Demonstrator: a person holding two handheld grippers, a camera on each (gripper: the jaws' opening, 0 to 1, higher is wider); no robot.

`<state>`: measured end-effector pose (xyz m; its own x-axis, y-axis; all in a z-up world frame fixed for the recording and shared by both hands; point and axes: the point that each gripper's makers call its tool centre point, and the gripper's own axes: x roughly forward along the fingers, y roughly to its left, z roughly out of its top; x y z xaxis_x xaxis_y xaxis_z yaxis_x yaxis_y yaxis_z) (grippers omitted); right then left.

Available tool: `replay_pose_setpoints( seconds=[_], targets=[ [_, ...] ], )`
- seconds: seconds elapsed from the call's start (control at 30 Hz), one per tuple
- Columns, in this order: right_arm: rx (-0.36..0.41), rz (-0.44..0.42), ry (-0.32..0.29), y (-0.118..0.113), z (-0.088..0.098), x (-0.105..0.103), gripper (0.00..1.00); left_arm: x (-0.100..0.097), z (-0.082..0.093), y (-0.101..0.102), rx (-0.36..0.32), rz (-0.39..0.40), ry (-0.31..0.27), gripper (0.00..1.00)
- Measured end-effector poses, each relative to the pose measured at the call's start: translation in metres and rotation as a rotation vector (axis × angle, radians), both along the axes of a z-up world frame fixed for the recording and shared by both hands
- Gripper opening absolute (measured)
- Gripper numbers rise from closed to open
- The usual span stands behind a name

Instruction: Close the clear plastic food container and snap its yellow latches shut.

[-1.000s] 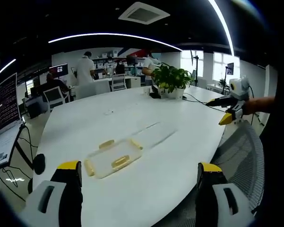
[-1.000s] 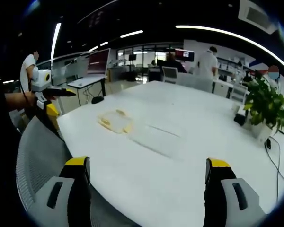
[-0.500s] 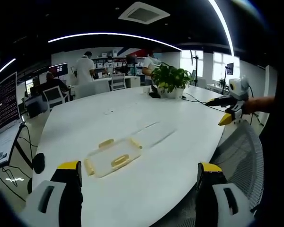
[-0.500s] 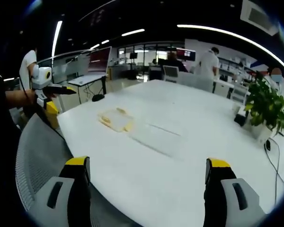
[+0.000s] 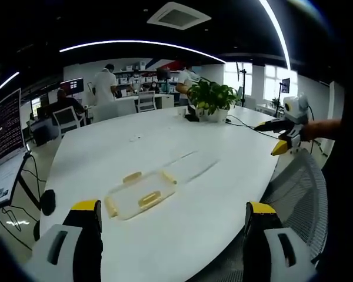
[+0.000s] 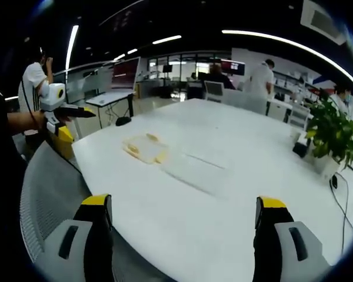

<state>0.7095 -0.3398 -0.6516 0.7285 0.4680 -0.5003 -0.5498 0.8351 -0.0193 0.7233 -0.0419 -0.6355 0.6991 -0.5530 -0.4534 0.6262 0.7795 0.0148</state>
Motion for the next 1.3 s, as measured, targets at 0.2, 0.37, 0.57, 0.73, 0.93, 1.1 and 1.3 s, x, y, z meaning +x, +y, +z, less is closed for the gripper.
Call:
replay_pose_setpoints(
  seconds=[0.2, 0.37, 0.57, 0.73, 0.93, 1.1, 1.3],
  targets=[
    [-0.003, 0.009, 0.002, 0.004, 0.001, 0.002, 0.99, 0.001, 0.000, 0.003, 0.005, -0.001, 0.003, 0.99],
    [-0.023, 0.035, 0.003, 0.010, 0.003, 0.005, 0.99, 0.003, -0.002, 0.006, 0.013, -0.003, 0.010, 0.99],
    [-0.023, 0.052, 0.003, 0.016, 0.005, 0.010, 0.99, 0.005, -0.002, 0.009, 0.016, -0.005, 0.011, 0.99],
    [-0.027, 0.074, 0.008, 0.022, 0.006, 0.014, 0.99, 0.008, -0.001, 0.011, 0.018, -0.007, 0.011, 0.99],
    [-0.040, 0.104, 0.015, 0.029, 0.004, 0.019, 0.99, 0.012, -0.001, 0.013, 0.002, -0.002, 0.023, 0.99],
    [-0.039, 0.124, 0.017, 0.035, 0.005, 0.023, 0.99, 0.014, -0.002, 0.015, 0.004, -0.008, 0.031, 0.99],
    [-0.049, 0.163, 0.015, 0.045, 0.008, 0.030, 0.98, 0.016, -0.003, 0.016, 0.009, -0.016, 0.041, 0.99]
  ],
)
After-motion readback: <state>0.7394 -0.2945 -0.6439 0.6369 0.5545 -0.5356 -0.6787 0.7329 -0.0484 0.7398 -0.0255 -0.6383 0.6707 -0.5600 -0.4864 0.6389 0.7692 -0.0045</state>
